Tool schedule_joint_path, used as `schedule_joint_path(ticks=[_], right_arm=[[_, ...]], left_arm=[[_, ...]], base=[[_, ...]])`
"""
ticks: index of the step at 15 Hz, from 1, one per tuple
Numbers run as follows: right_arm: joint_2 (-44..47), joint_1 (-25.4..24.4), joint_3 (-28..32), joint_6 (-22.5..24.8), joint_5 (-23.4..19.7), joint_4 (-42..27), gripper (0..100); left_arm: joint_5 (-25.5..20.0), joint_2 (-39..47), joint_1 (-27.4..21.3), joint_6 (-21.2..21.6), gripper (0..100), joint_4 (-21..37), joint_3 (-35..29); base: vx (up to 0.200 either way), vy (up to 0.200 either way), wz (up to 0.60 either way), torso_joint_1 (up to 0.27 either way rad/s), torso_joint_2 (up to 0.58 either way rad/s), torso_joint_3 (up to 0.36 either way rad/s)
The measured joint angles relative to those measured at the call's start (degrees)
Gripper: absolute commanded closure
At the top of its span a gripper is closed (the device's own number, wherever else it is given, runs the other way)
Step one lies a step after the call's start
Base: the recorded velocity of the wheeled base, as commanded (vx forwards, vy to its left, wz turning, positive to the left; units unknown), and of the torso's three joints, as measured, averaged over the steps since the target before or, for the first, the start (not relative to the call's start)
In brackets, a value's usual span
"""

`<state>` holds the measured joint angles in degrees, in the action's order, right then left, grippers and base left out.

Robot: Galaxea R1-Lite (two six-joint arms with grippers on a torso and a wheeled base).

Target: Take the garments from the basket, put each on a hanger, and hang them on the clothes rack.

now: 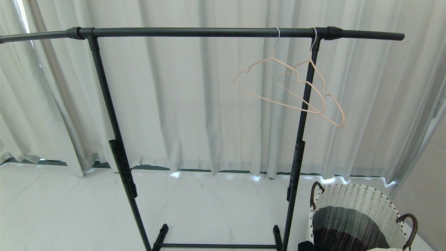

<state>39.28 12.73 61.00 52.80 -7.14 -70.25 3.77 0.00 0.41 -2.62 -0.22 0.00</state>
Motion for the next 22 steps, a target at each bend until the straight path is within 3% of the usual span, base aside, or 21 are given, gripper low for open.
schedule_joint_path(ticks=[6,11,13,18,22], right_arm=[[-3.25,0.02,8.29,-0.20,-0.07,-0.26,100],[-1.85,0.02,9.42,-0.20,-1.33,0.13,100],[-0.91,0.02,9.25,-0.15,-1.66,0.99,100],[1.38,0.02,2.15,-0.17,-3.85,5.91,100],[2.36,-1.10,-5.27,-0.20,-8.97,8.24,100]], left_arm=[[0.00,0.00,0.00,0.05,0,0.01,0.00],[0.00,0.00,0.00,0.06,0,-0.05,0.00],[0.00,0.00,0.00,0.06,0,0.00,0.00],[0.00,0.00,0.00,0.22,0,0.00,0.00],[0.00,0.00,0.00,0.24,0,0.00,0.00]], base=[[-0.167,0.000,0.00,0.003,0.00,0.000],[-0.200,0.000,0.00,0.003,0.00,0.003],[0.000,0.000,0.00,0.000,0.00,0.000],[0.000,0.000,0.00,0.000,0.00,0.000],[0.000,0.000,0.00,0.000,0.00,0.000]])
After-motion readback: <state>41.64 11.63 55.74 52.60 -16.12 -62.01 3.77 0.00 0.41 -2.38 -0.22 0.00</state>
